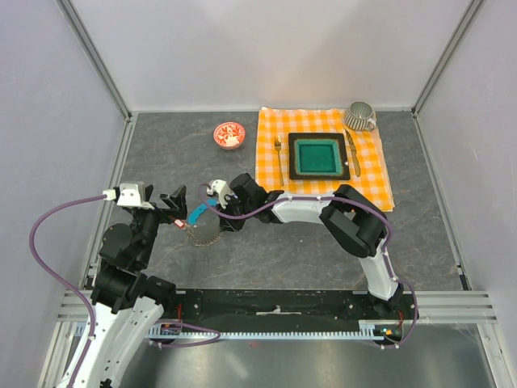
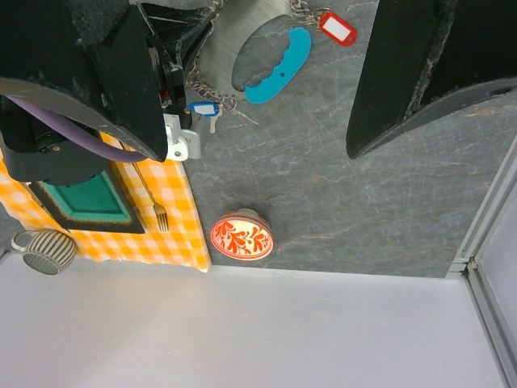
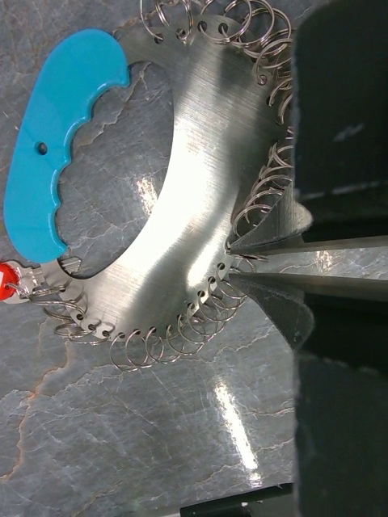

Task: Put the keys on the keyring

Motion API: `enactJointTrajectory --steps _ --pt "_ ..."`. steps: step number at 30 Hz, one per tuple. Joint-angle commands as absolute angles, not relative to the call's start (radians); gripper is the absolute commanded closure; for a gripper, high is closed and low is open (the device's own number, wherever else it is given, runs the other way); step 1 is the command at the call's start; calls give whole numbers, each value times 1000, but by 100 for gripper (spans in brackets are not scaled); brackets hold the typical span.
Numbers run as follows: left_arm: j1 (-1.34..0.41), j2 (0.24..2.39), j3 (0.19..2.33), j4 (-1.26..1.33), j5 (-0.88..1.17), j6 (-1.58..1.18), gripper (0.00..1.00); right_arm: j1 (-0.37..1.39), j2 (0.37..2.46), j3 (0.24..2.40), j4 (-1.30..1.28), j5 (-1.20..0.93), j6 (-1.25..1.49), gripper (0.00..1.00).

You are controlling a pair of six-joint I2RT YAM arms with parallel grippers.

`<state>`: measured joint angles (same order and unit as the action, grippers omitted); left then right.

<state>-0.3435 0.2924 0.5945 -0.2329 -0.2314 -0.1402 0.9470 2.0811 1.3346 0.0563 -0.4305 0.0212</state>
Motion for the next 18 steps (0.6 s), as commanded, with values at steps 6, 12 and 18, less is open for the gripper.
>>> enactJointTrajectory --steps 6,12,18 --pt "-337 295 594 -218 -216 -158 2 950 2105 1376 61 -465 8 83" --pt "-337 296 594 -219 -215 -158 3 951 2105 1370 54 -440 -17 91" --pt "-337 295 594 -221 -204 -158 3 951 2028 1321 69 -417 -37 100"
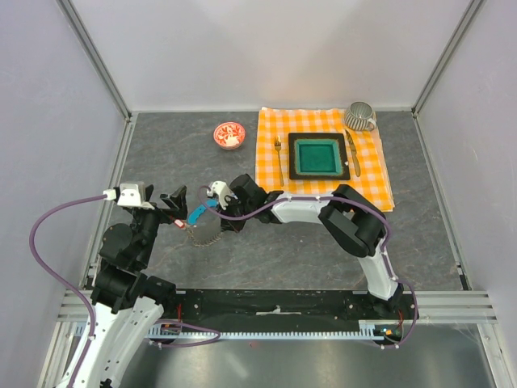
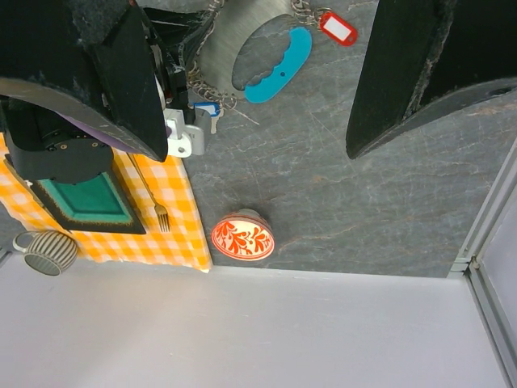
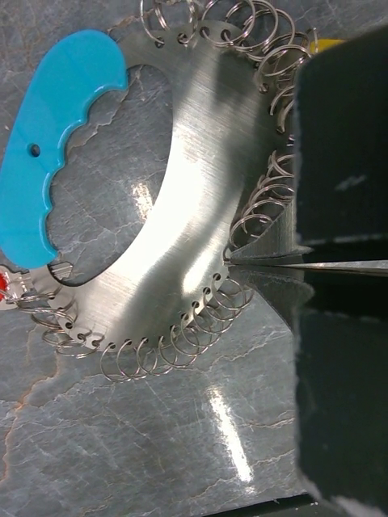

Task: Put the keys on the keyring

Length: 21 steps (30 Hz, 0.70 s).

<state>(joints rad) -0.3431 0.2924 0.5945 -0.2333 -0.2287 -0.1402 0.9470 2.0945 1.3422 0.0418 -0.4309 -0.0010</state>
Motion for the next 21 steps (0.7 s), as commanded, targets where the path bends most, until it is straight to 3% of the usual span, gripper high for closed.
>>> enactJointTrajectory --steps 1,9,21 --pt "-337 295 595 -219 -193 -158 3 951 1995 1310 77 -413 -41 100" --pt "-337 282 594 -195 -98 -149 3 951 1772 1178 193 -411 -66 100" --pt "-336 230 543 -63 288 -57 6 951 1361 956 353 -410 -106 100"
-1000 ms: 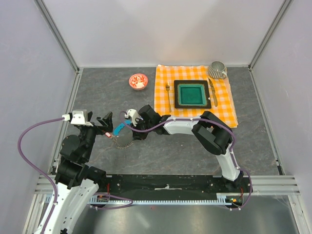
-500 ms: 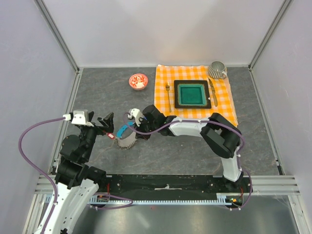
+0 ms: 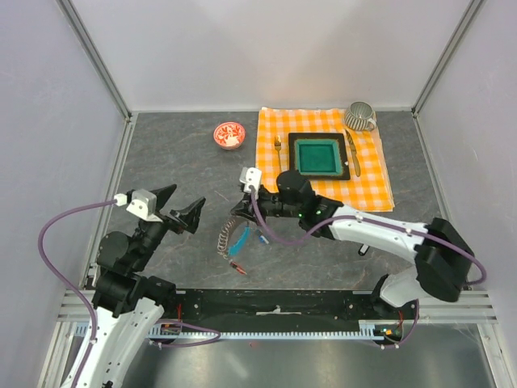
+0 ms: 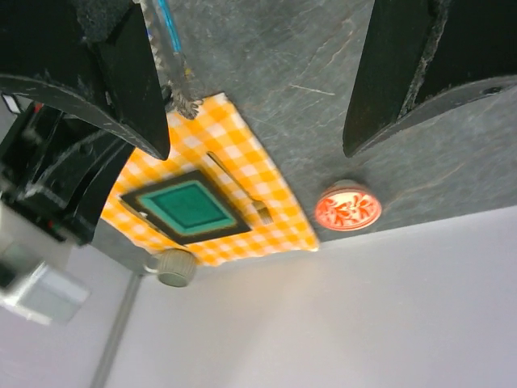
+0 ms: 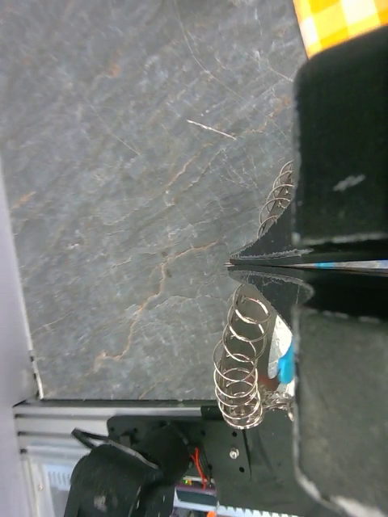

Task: Put the keys on the keyring

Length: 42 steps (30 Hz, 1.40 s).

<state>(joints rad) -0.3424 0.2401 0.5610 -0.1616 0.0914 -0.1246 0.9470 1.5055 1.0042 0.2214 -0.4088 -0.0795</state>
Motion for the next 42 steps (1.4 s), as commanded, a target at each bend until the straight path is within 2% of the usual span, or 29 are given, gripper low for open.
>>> enactJointTrajectory --steps 1,6,10,14,19,26,42 --pt "-336 233 542 -57 357 -46 6 950 1336 945 357 -410 -107 100" --pt "-336 296 522 27 589 -14 6 948 1168 864 380 -420 -109 100" --pt "-337 374 523 78 854 -6 9 950 1057 810 368 -429 -107 100" --pt "-339 463 549 143 998 -54 10 948 959 767 286 -443 -123 100" --pt "-342 593 563 274 1115 -130 16 950 858 726 255 -459 -118 100" --pt "-426 736 633 293 1100 -147 26 950 833 703 235 -480 -117 100" --pt "-584 831 678 221 974 -81 45 948 861 690 271 -529 -89 100"
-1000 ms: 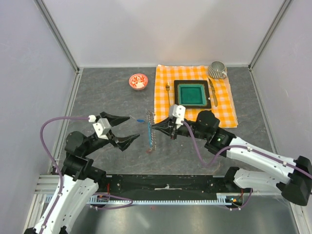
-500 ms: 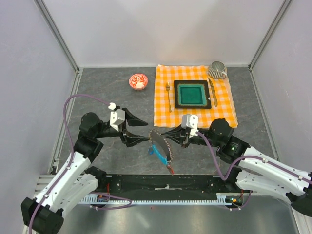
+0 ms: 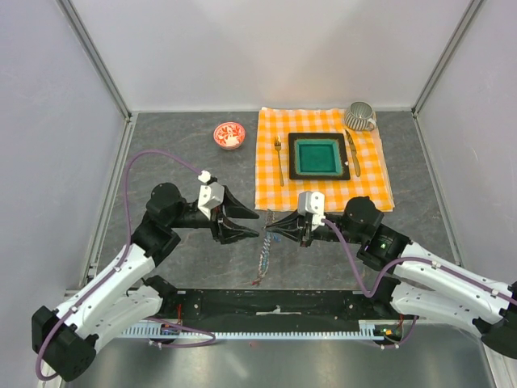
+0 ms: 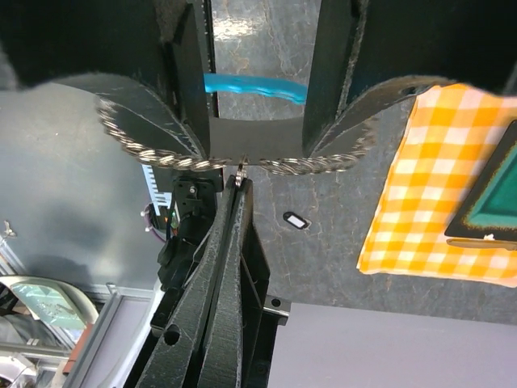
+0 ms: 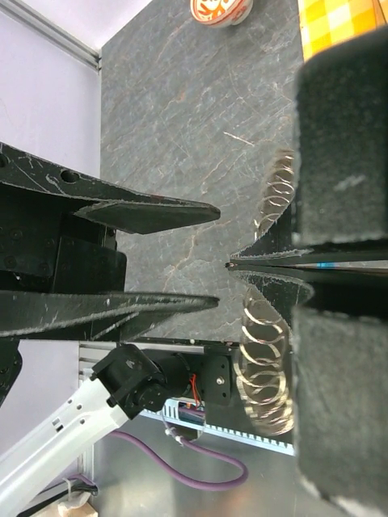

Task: Put the keys on the keyring

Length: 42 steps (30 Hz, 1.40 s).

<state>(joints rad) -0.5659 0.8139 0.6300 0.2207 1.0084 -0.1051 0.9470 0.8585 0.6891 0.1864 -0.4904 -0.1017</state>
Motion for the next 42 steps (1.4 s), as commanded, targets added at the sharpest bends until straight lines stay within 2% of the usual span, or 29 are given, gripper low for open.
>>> enactJointTrajectory --steps 1,6,10,21,25,29,32,36,39,42 --pt "-589 834 681 219 965 -81 46 950 862 690 273 -529 -86 100" --pt "-621 857 681 218 951 -77 55 950 862 687 273 -528 -83 100" --pt "-635 868 690 181 956 -61 58 950 856 680 278 -514 -83 100" --pt "-652 887 678 169 954 -58 79 950 857 670 293 -495 -77 100" --pt "-657 891 672 169 953 -58 98 950 870 661 304 -503 -63 100" --pt "-669 871 641 181 922 -61 98 948 879 650 299 -489 -48 100" --pt "-696 839 594 186 818 -57 98 950 877 634 261 -451 -22 100" --pt "-733 827 514 189 645 -43 98 950 862 615 174 -433 -3 68" --pt "-775 837 492 180 563 -28 98 950 844 606 117 -385 40 56" --pt "-811 845 498 137 505 -3 98 948 818 612 40 -344 43 50"
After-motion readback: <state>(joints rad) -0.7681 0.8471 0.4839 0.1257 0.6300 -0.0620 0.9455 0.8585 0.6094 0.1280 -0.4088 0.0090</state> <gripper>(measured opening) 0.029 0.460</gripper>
